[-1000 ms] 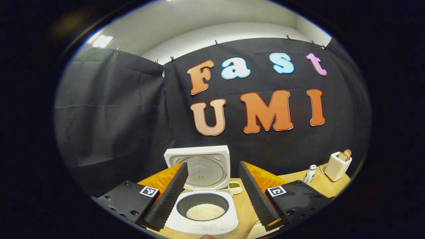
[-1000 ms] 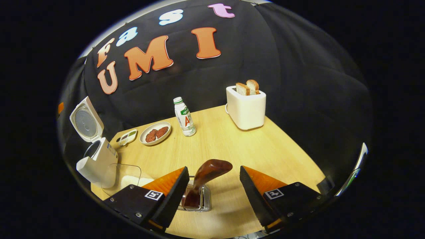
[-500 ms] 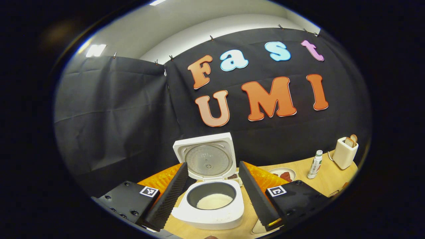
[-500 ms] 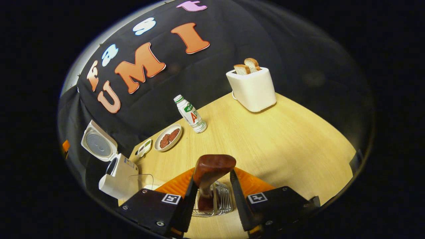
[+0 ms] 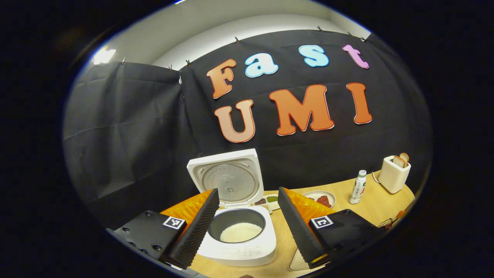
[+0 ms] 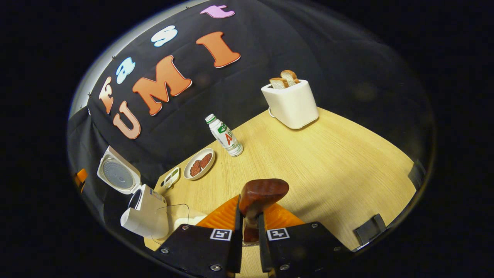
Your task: Close the left gripper, press the button to open the rice cooker; take a wooden spoon from the chopstick holder with the right hand, scoop a spoonful of rice and pour it into the rice cooker, then put the wooden spoon back into the chopstick holder.
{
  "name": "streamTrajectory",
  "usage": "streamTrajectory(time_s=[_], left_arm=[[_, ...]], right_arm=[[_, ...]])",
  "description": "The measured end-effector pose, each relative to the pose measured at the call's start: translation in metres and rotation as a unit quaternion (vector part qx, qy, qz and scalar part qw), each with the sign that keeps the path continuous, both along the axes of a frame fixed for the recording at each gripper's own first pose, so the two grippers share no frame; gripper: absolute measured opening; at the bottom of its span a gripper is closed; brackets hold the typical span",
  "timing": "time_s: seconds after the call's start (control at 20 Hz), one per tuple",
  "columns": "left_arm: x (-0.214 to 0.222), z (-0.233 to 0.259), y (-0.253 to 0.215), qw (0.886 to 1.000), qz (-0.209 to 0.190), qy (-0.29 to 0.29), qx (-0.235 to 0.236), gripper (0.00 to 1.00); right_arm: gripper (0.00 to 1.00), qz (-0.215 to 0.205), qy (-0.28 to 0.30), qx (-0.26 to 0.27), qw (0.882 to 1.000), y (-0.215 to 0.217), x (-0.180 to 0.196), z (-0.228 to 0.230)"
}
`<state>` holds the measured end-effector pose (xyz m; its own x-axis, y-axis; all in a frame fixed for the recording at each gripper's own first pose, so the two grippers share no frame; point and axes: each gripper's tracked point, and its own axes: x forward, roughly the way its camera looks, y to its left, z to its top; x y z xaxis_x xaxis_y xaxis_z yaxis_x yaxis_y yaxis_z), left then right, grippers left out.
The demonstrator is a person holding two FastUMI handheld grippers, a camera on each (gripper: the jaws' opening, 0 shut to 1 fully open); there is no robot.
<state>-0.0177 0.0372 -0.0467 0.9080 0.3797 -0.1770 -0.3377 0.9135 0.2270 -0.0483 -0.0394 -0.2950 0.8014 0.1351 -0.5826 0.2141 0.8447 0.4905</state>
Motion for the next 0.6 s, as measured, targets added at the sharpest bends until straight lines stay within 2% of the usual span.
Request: streamTrajectory(time_s=[0.2, 0.3, 0.4, 0.6], left_arm=[[0.012, -0.012, 0.008, 0.999, -0.027, 0.000, -0.037, 1.00], [0.018, -0.017, 0.005, 0.996, -0.054, 0.000, -0.068, 1.00], [0.017, -0.019, 0.006, 0.993, -0.072, -0.002, -0.095, 1.00], [0.011, -0.016, 0.027, 0.992, -0.073, -0.015, -0.107, 1.00]], right_arm=[[0.13, -0.039, 0.026, -0.006, 0.999, -0.005, -0.010, -0.002], [0.12, -0.051, 0.046, -0.006, 0.998, -0.006, -0.009, 0.002], [0.12, -0.063, 0.039, -0.012, 0.997, -0.005, -0.004, 0.017], [0.11, -0.067, 0.018, -0.051, 0.996, -0.004, -0.007, 0.053]])
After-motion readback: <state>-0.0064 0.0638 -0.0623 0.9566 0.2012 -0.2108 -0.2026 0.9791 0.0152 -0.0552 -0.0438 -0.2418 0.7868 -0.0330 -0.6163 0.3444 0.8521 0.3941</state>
